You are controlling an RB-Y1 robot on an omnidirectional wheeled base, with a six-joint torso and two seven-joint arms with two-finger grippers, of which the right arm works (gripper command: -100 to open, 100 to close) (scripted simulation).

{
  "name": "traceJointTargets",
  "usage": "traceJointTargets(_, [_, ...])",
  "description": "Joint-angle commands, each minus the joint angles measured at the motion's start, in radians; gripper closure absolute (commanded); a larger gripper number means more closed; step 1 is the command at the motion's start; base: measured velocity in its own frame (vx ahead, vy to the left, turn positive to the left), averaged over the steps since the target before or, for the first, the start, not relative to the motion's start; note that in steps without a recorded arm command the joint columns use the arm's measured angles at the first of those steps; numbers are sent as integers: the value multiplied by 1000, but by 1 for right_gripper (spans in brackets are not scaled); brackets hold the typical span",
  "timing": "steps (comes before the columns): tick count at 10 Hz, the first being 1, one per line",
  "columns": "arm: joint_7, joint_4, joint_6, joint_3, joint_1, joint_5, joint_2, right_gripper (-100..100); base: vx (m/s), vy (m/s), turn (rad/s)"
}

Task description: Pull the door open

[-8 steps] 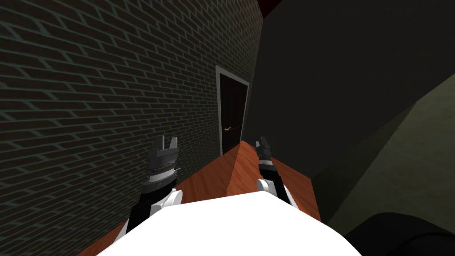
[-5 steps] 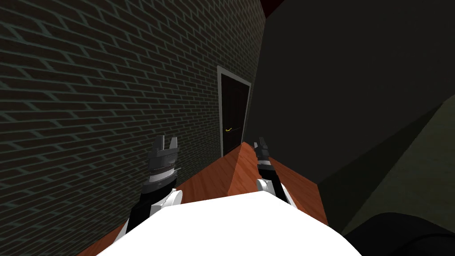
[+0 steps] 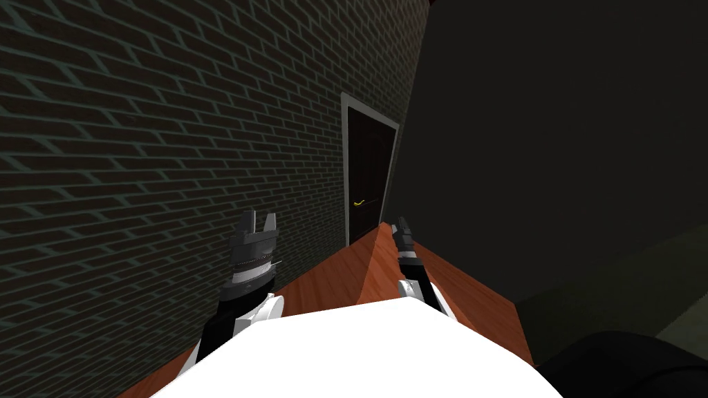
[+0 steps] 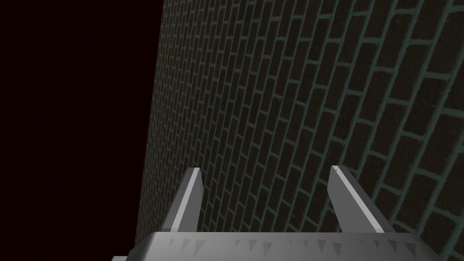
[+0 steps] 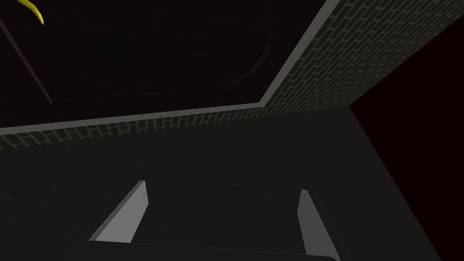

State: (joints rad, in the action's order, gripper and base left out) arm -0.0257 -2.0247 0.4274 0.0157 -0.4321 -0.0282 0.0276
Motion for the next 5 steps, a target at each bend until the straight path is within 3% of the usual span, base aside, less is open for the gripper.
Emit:
traceJointTargets(1, [-19,47,12,-1,16,6,23,-100,114,-23,133])
traceJointTargets(5, [-48,135,41,-4,45,18,57,-100,105,-21,82])
